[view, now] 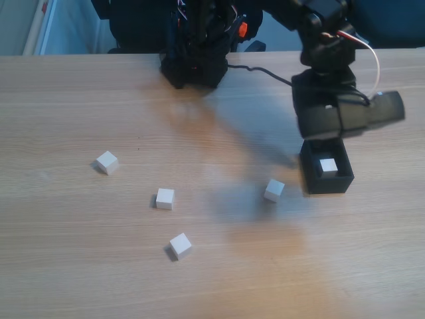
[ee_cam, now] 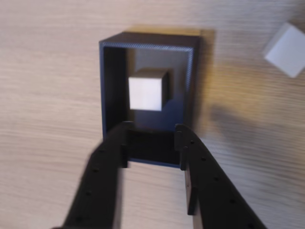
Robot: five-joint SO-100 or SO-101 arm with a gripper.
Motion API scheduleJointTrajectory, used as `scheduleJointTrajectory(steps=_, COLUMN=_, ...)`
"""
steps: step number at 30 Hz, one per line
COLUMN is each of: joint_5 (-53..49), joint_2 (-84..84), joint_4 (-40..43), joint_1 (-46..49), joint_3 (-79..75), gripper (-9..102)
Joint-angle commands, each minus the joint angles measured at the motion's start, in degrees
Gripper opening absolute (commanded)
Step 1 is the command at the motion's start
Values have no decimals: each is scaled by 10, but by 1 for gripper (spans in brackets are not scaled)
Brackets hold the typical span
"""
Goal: Pick blocks and place them in the box.
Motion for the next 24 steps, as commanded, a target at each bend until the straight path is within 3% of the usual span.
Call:
scheduleJointTrajectory(steps=1, joint_5=-12, joint_2=83, joint_4=1, joint_1=34, joint_3=38, gripper=0)
scheduleJointTrajectory(steps=9, joint_5=-95, joint_2=265, joint_4=40, joint_1=122, joint_3=232, gripper=5)
scheduleJointTrajectory(steps=14, joint_5=-89, joint_2=355, joint_4=2, joint_1=156, joint_3=333, gripper=9)
scheduleJointTrajectory(steps=24, joint_5=-45, joint_2=249, joint_4=-80, joint_1=145, joint_3=317, gripper=19)
